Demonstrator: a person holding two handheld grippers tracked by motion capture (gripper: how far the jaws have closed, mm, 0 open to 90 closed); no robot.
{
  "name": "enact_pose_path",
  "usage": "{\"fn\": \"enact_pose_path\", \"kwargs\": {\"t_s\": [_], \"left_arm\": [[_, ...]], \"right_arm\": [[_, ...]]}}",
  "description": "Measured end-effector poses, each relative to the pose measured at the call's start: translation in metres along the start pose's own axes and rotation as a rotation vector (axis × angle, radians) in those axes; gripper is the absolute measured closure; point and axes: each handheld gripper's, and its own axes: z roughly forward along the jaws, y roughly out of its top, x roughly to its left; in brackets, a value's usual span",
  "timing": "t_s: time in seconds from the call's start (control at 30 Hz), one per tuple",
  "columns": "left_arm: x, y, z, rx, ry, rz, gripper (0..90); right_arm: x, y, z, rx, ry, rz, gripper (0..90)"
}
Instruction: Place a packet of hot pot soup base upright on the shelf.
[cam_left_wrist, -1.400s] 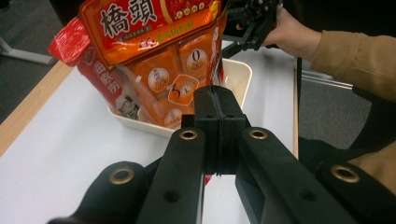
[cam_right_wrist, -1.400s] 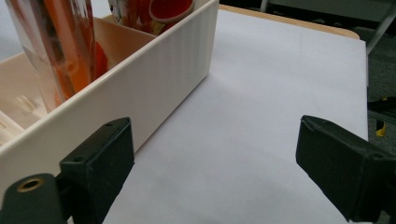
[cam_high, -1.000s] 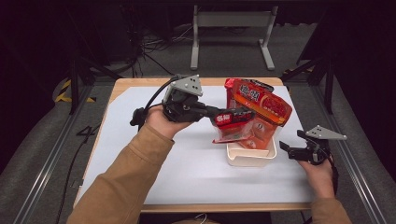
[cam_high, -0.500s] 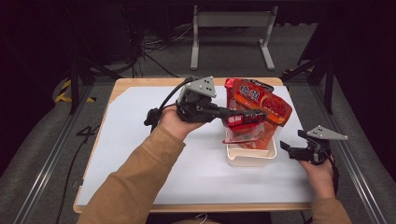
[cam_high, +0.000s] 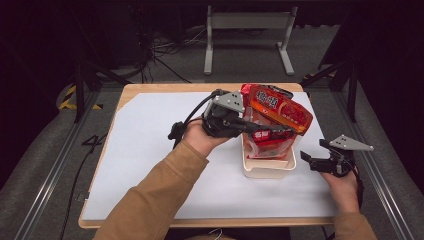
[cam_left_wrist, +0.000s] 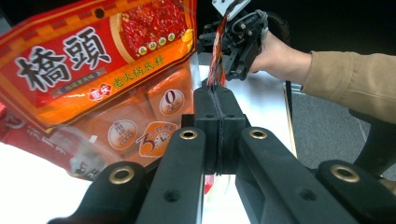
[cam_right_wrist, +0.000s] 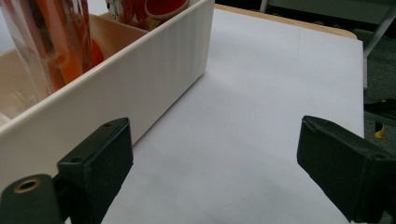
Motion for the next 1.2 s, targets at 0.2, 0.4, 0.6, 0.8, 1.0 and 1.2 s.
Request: {"fn": "enact_pose_path", "kwargs": {"t_s": [0.2, 0.4, 0.6, 0.8, 1.0, 1.2], "left_arm": [[0.0, -0.005, 0.012, -0.006, -0.011, -0.006, 90.0], [-0.001, -0.01, 0.025, 0.006, -0.021, -0.008, 90.0], [-0.002, -0.013, 0.033, 0.013, -0.031, -0.006, 90.0], [-0.002, -0.017, 0.041, 0.025, -0.033, -0.006, 90.0], [0.0, -0.022, 0.046, 0.034, -0.035, -0.012, 90.0], [0.001, -0.026, 0.05, 0.045, -0.039, -0.015, 90.0]], "right_arm": [[-0.001, 0.0, 0.0, -0.005, 0.002, 0.003, 10.3], [-0.003, -0.001, -0.002, -0.011, 0.004, 0.006, 10.3], [-0.003, -0.001, -0.002, -0.01, 0.006, 0.005, 10.3], [-0.003, -0.001, -0.002, -0.012, 0.006, 0.006, 10.2], [-0.003, -0.001, -0.001, -0.013, 0.012, 0.004, 10.1], [-0.003, -0.001, -0.002, -0.016, 0.014, 0.008, 10.1]]}}
